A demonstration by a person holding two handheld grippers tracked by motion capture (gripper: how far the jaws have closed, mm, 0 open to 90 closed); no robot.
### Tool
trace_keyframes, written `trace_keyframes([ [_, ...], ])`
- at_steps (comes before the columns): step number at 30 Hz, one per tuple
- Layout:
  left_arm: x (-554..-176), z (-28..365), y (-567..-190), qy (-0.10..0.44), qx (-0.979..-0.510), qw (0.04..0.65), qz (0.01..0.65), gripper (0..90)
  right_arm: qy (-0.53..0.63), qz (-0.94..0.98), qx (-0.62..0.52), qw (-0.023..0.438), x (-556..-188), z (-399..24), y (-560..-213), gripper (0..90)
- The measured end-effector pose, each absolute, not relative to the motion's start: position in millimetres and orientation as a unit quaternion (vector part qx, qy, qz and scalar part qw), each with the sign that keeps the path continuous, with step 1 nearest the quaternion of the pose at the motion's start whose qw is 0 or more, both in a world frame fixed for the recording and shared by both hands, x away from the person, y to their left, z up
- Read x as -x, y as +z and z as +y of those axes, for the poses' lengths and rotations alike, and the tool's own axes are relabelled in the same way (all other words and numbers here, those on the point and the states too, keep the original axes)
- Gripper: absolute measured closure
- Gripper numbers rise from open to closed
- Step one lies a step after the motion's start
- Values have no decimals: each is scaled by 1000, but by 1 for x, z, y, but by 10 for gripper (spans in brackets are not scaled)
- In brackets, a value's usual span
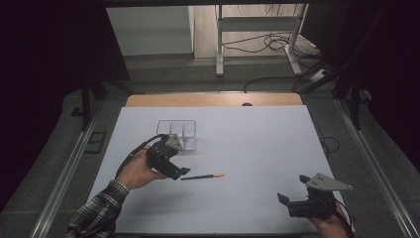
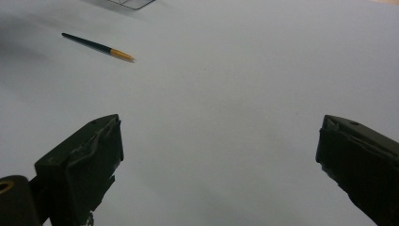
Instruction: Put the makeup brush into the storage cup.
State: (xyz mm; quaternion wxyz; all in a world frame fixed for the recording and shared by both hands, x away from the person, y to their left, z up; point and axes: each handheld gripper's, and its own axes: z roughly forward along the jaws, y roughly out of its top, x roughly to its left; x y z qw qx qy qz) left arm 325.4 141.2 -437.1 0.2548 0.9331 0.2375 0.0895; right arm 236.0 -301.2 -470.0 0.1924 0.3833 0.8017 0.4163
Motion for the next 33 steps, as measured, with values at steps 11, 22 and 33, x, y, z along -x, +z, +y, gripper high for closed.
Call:
trace_keyframes([
  [11, -333, 125, -436, 87, -943, 238, 216, 234, 415, 803, -382, 191, -236, -301, -470, 17],
  [22, -339, 106, -438, 83, -953, 221, 192, 297, 414, 804, -382, 190, -236, -301, -471, 17],
  [33, -345, 93, -444, 74, -958, 215, 177, 398, 413, 806, -381, 186, -236, -300, -471, 18],
])
